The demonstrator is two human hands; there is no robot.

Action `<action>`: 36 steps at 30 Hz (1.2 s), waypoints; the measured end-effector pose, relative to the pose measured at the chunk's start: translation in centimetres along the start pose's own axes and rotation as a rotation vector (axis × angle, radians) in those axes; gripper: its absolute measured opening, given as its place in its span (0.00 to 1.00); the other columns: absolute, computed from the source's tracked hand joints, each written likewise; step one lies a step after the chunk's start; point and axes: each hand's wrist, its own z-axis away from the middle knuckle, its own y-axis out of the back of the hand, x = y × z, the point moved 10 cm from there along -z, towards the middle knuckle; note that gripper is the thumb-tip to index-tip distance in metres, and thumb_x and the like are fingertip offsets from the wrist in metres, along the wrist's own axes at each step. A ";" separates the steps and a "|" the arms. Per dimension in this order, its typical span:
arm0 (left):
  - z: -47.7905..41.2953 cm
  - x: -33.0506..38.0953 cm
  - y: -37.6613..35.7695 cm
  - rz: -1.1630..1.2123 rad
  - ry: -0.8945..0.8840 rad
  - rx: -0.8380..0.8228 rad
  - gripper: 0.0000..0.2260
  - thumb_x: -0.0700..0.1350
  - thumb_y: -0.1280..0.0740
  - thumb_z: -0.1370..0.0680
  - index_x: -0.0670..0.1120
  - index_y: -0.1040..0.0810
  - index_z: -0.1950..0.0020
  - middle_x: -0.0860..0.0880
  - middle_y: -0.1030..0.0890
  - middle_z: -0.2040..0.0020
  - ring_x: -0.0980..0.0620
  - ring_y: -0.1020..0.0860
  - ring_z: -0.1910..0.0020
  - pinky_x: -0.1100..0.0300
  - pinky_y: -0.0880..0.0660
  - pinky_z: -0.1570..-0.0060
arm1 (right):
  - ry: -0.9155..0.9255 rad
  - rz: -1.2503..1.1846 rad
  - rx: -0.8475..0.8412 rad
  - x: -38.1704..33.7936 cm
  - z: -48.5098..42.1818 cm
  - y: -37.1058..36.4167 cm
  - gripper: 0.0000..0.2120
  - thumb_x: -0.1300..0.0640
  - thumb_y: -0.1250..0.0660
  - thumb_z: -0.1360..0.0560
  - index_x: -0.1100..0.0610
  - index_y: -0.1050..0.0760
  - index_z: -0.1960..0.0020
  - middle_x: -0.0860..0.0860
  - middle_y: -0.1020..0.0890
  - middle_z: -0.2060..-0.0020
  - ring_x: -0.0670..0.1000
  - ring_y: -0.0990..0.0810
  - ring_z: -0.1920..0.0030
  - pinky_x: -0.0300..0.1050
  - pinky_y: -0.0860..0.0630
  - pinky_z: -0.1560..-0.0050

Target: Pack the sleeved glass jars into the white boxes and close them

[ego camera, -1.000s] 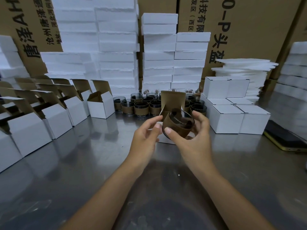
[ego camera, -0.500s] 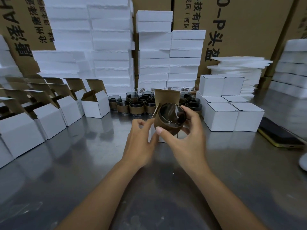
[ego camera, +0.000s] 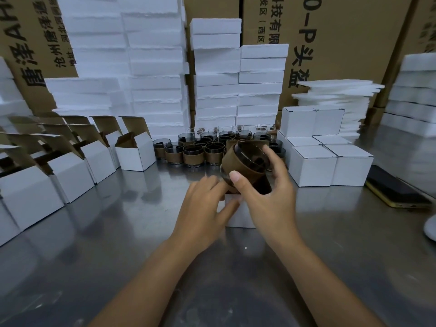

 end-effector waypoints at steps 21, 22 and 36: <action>0.3 -0.8 0.6 0.004 0.023 0.042 0.06 0.47 0.30 0.27 0.47 0.25 0.57 0.54 0.27 0.63 0.56 0.31 0.63 0.58 0.33 0.56 | 0.214 0.526 -0.180 -1.4 0.6 -1.8 0.08 0.53 0.33 0.26 0.50 0.32 0.54 0.50 0.33 0.33 0.53 0.37 0.31 0.56 0.35 0.34; 0.3 -0.8 0.6 0.008 0.025 0.045 0.06 0.47 0.29 0.27 0.47 0.25 0.57 0.54 0.27 0.63 0.56 0.30 0.63 0.58 0.33 0.56 | 0.216 0.529 -0.203 -1.3 0.7 -2.0 0.07 0.54 0.33 0.26 0.49 0.33 0.54 0.50 0.34 0.32 0.52 0.39 0.29 0.55 0.37 0.32; 0.3 -1.2 1.3 0.089 0.021 0.060 0.09 0.57 0.34 0.27 0.56 0.25 0.50 0.57 0.28 0.63 0.58 0.30 0.61 0.59 0.31 0.56 | 0.232 0.479 -0.168 -0.8 0.4 -2.0 0.12 0.51 0.47 0.23 0.51 0.25 0.56 0.47 0.31 0.33 0.43 0.38 0.31 0.42 0.39 0.34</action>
